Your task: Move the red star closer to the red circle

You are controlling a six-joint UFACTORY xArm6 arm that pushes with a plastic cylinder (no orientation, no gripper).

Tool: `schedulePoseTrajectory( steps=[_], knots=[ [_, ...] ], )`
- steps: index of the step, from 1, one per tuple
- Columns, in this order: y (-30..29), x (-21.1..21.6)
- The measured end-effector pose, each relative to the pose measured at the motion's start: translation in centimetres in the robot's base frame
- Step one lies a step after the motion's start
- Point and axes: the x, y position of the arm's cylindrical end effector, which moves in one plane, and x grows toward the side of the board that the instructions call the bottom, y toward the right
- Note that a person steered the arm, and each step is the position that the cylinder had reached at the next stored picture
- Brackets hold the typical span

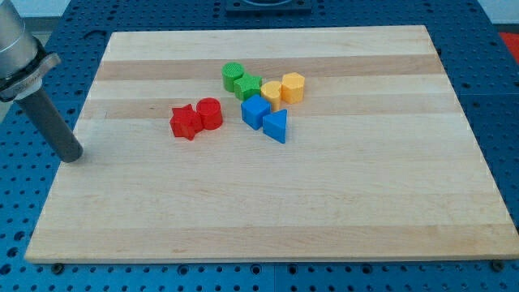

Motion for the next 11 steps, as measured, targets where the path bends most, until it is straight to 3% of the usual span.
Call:
schedulePoseTrajectory(
  steps=[4,9,11],
  knots=[
    [8.5,-1.6],
    [13.0,-3.9],
    [12.2,-4.0]
  ],
)
